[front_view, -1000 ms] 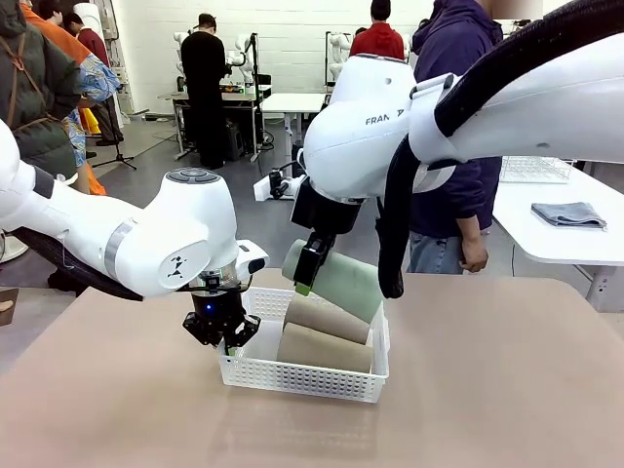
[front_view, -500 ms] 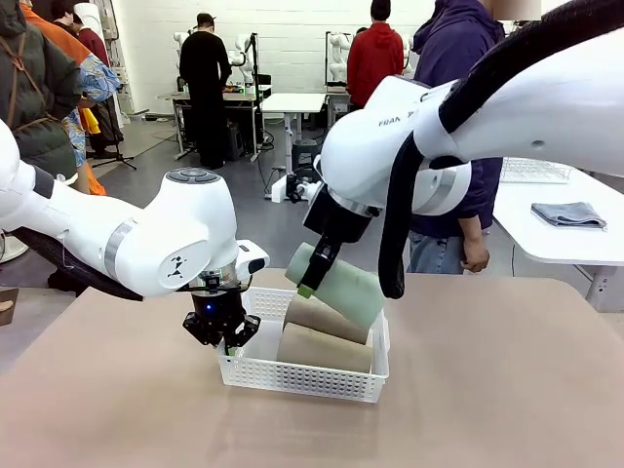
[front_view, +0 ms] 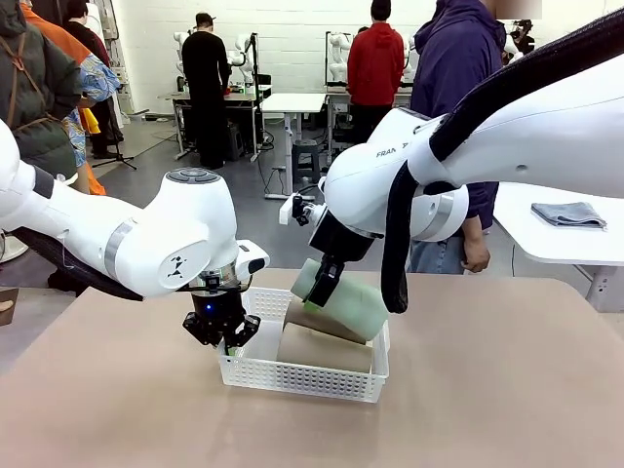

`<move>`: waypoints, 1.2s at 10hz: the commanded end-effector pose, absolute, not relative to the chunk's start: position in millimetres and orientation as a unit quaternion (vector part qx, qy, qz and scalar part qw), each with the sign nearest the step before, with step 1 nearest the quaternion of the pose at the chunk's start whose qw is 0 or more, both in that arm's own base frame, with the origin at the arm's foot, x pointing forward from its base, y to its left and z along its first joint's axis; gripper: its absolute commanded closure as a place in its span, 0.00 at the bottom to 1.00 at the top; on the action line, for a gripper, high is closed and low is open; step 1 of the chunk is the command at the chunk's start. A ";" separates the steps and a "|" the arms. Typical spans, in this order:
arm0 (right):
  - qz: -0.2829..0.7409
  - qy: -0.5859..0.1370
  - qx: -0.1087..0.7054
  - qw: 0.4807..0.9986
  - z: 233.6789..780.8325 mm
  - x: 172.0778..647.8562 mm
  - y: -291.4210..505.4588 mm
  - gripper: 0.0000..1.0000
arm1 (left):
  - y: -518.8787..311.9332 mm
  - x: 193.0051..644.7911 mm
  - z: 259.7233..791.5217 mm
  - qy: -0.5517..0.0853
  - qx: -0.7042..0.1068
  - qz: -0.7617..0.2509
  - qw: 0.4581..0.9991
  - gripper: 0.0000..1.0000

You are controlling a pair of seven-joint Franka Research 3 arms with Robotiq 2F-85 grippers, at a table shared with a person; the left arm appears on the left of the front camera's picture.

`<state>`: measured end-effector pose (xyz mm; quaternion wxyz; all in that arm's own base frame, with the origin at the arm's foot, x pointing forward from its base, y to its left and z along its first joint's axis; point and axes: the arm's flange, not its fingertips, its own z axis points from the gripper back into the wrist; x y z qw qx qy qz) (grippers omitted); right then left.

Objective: Clean and organize the cups into the basket.
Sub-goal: Pick up the Reusable plastic cup from the right side of the table and stack it inside the Organizing basket in the center of the table.

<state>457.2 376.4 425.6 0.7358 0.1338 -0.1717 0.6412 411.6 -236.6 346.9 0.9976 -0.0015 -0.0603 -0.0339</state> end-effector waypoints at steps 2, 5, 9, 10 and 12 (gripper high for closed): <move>0.656 -0.176 0.169 0.714 412.7 458.2 369.2 0.21 | -236.1 411.0 349.2 -0.064 -0.001 -0.035 0.997 1.00; 0.660 -0.156 0.172 0.714 406.8 460.8 369.5 0.18 | -236.1 411.0 349.2 -0.064 -0.001 -0.035 0.997 1.00; 0.663 -0.147 0.170 0.714 407.1 459.3 369.6 0.00 | -236.1 411.0 349.2 -0.064 -0.001 -0.035 0.997 1.00; 0.664 -0.147 0.170 0.714 407.8 458.3 369.3 0.00 | -236.1 411.0 349.2 -0.064 -0.001 -0.035 0.997 1.00; 0.665 -0.146 0.167 0.713 410.0 456.0 369.3 0.00 | -236.1 411.0 349.2 -0.064 -0.001 -0.035 0.997 1.00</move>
